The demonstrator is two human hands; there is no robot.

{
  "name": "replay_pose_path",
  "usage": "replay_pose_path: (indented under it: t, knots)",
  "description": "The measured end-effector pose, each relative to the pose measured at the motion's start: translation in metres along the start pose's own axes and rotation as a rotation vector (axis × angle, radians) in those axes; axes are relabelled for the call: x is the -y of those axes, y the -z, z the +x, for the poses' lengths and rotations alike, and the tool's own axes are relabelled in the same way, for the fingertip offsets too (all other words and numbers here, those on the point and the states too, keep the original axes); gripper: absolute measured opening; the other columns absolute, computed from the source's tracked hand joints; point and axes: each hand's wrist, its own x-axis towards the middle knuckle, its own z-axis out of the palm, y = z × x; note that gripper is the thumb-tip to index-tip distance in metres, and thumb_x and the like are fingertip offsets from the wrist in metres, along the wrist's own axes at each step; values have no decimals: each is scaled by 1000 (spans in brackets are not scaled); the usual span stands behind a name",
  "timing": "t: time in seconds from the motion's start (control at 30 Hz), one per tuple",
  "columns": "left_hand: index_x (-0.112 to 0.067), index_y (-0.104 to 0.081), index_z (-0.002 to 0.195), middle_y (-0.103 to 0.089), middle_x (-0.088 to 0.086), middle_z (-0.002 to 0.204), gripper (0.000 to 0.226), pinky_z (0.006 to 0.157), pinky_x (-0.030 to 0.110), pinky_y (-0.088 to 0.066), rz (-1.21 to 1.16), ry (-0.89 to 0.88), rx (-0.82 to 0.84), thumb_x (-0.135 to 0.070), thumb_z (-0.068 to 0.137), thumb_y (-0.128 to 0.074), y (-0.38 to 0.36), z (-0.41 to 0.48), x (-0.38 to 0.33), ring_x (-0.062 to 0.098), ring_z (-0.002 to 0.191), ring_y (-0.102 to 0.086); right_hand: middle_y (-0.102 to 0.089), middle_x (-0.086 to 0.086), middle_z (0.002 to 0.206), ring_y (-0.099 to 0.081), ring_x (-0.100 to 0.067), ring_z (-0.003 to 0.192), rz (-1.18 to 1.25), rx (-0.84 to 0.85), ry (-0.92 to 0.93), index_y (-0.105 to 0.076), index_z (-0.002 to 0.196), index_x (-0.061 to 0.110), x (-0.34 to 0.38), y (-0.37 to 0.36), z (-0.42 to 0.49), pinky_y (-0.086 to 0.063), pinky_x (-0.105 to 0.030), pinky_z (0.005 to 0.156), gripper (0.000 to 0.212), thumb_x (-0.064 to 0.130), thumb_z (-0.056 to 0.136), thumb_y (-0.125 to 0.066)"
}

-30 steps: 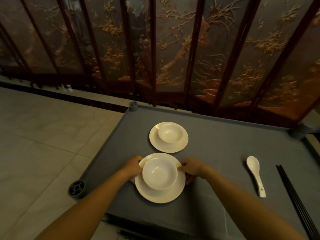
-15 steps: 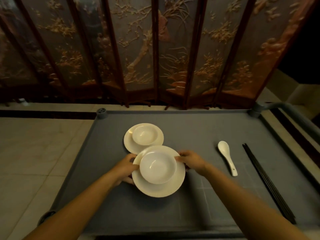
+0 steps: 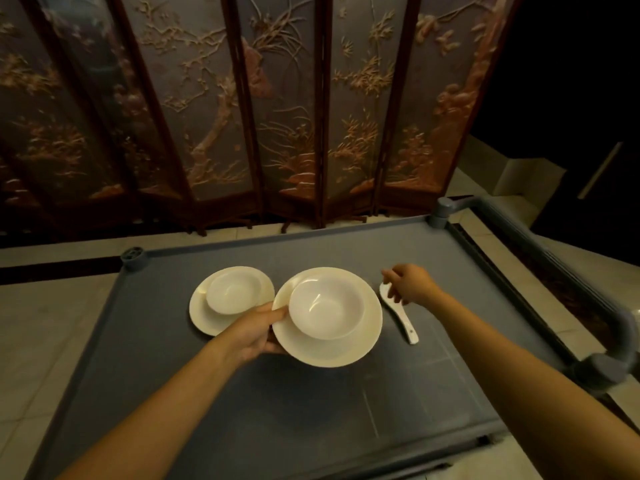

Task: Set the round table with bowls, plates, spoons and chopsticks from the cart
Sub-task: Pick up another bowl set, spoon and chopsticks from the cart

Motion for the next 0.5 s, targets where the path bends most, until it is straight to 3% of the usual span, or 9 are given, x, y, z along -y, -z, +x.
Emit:
replay_pose_path:
  t: [0.07,0.17,0.23,0.33,0.5]
  knots:
    - [-35,-64,101,-75,-4,94,15,60,40,-58,9,14,7,-30,86,-62,-6,4,-1,22,95,-67,-63,-14,85,-58,-23,77,-256,-60,-121,-63,97,0,-24,2,7,-50,-35,74,45,41,96,-43]
    - [-34,-64,100,-76,-4,92,13,61,40,-58,1,29,17,-30,89,-59,-15,8,1,21,95,-67,-57,-8,76,-54,-20,75,-458,25,-219,-62,89,5,-51,-11,5,-47,-31,70,47,50,91,-47]
    - [-33,-63,103,-74,-1,99,15,63,41,-59,-10,41,20,-30,89,-58,-20,10,3,23,98,-67,-54,-5,70,-52,-19,69,-484,49,-223,-60,82,7,-61,-22,3,-45,-29,63,47,52,88,-51]
    - [-31,-62,106,-70,3,108,17,65,41,-59,-22,57,15,-30,90,-57,-25,11,6,24,100,-66,-57,-8,79,-55,-21,73,-462,22,-201,-63,97,4,-65,-34,2,-48,-32,69,43,46,88,-55]
    - [-29,-61,109,-70,4,108,19,66,41,-59,-20,71,7,-29,90,-57,-32,14,9,24,101,-66,-62,-10,86,-58,-23,76,-436,-45,-193,-63,99,5,-65,-38,0,-47,-31,66,24,26,89,-58]
